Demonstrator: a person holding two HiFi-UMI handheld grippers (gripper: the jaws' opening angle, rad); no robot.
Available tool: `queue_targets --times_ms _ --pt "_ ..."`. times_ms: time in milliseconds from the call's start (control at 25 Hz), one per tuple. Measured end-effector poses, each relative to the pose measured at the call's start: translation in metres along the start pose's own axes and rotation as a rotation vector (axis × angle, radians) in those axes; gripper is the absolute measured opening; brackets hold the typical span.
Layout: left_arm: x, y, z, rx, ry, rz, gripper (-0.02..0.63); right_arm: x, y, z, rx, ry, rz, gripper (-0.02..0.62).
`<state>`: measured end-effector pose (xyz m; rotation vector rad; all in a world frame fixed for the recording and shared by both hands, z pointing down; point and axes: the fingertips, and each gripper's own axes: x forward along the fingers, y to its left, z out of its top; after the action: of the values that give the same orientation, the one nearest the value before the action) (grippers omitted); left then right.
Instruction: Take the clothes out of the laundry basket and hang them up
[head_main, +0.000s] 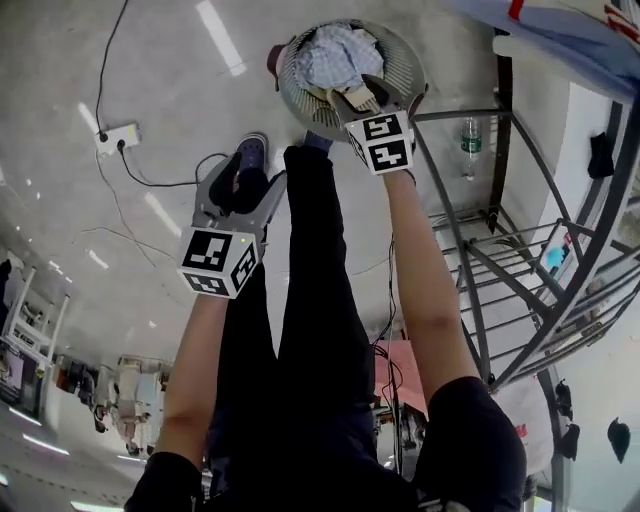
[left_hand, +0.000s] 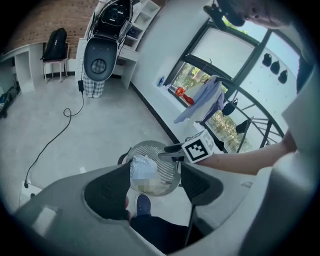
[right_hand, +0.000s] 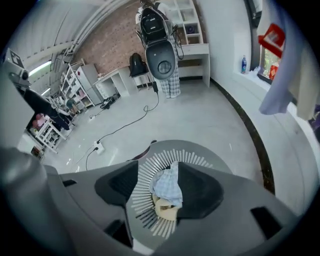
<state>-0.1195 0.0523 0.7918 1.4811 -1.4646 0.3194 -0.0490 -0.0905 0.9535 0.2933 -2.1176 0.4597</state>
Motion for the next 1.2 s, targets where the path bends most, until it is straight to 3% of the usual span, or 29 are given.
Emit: queue_targets --times_ms 400,680,840,880,920,960,1200 --pt "0.068 0.045 -0.008 -0.056 -0.062 -0.001 0.305 0.144 -0.039 -0.022 -0.212 0.138 0.041 0.23" --pt "0.12 0.099 -0.035 -0.089 -0.073 0.023 0.305 0.23 -0.055 -0.051 -0.375 0.224 0.051 0.224" --pt "0.126 0.108 -0.042 -0.1 -0.076 0.025 0.305 0.251 -0.065 -0.057 -0.35 0.277 0.032 0.212" --pt "0.126 0.104 -0.044 -0.103 -0.073 0.025 0.305 0.249 -0.071 -0.059 -0.344 0.287 0.012 0.185" --pt "0.126 0.099 -0.046 -0.106 -0.072 0.027 0.305 0.245 -0.078 -0.061 -0.337 0.292 -0.015 0.088" --pt "0.125 0.094 -0.047 -0.109 -0.071 0.03 0.305 0.24 -0.084 -0.062 -0.325 0.29 -0.04 0.06" --pt "0.102 0.096 -0.043 -0.156 -0.081 0.018 0.305 0.199 -0.076 -0.04 -0.163 0.19 -0.109 0.034"
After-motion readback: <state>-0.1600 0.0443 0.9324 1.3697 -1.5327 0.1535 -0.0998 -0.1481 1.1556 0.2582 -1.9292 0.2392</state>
